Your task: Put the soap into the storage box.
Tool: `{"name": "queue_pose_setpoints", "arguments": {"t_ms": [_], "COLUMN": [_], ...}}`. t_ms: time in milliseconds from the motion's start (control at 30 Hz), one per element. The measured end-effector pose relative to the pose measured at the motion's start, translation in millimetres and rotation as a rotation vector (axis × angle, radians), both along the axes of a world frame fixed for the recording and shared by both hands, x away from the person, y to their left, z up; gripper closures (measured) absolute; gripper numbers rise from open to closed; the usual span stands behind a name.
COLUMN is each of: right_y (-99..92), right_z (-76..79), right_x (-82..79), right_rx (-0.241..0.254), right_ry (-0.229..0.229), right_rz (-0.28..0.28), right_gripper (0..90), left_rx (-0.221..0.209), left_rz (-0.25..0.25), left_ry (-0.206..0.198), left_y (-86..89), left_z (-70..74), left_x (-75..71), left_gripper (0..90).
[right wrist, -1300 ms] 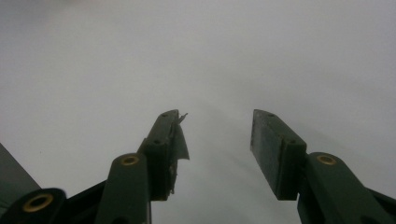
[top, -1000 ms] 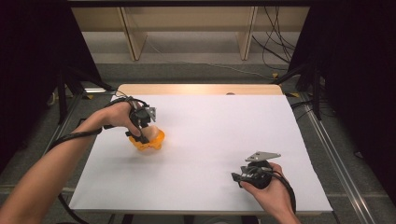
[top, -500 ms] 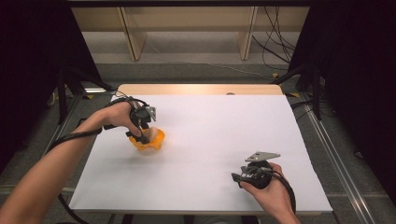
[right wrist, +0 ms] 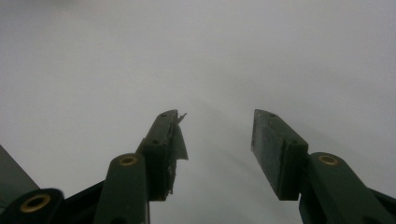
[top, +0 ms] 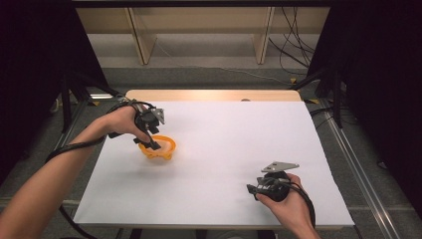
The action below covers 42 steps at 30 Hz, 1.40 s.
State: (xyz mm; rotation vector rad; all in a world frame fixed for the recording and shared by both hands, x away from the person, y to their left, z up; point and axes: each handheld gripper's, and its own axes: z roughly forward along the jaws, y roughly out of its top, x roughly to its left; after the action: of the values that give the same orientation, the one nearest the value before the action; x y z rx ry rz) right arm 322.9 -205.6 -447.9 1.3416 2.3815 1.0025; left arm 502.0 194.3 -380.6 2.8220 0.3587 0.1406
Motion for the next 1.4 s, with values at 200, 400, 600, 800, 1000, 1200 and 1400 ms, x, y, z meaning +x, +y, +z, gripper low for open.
{"name": "queue_pose_setpoints", "arguments": {"t_ms": [200,400,600,800,1000,1200,1400], "right_y": [-0.4,-0.6,0.4,2.5,2.5,1.1,0.1], "right_z": [0.0,1.6,1.9,0.7,1.7,1.0,3.0], "right_x": [0.2,-0.4,-1.0,-2.1,-2.6,-1.3,-1.7], "right_rx": [0.002,-0.011,-0.005,0.016,0.011,0.008,-0.011], "right_ry": [-0.012,0.003,0.008,0.004,0.014,-0.001,0.017], "right_rz": [0.006,0.013,0.005,-0.018,-0.022,-0.010,-0.001], "right_gripper": [52.1,52.1,52.2,52.2,52.1,52.2,52.2], "left_rx": [-0.064,-0.112,-0.208,-0.272,-0.319,-0.362,-0.357], "left_rz": [0.107,0.213,0.323,0.390,0.448,0.509,0.564], "left_ry": [-0.033,-0.077,-0.147,-0.222,-0.232,-0.248,-0.250], "left_y": [5.3,14.4,23.3,32.7,40.6,47.6,57.7], "left_z": [5.6,9.5,11.1,9.2,-1.9,-21.3,-41.8], "left_x": [-15.9,-33.1,-52.7,-72.1,-93.4,-114.5,-134.1], "left_gripper": [32.7,30.9,31.2,30.9,30.8,30.4,30.4]}}
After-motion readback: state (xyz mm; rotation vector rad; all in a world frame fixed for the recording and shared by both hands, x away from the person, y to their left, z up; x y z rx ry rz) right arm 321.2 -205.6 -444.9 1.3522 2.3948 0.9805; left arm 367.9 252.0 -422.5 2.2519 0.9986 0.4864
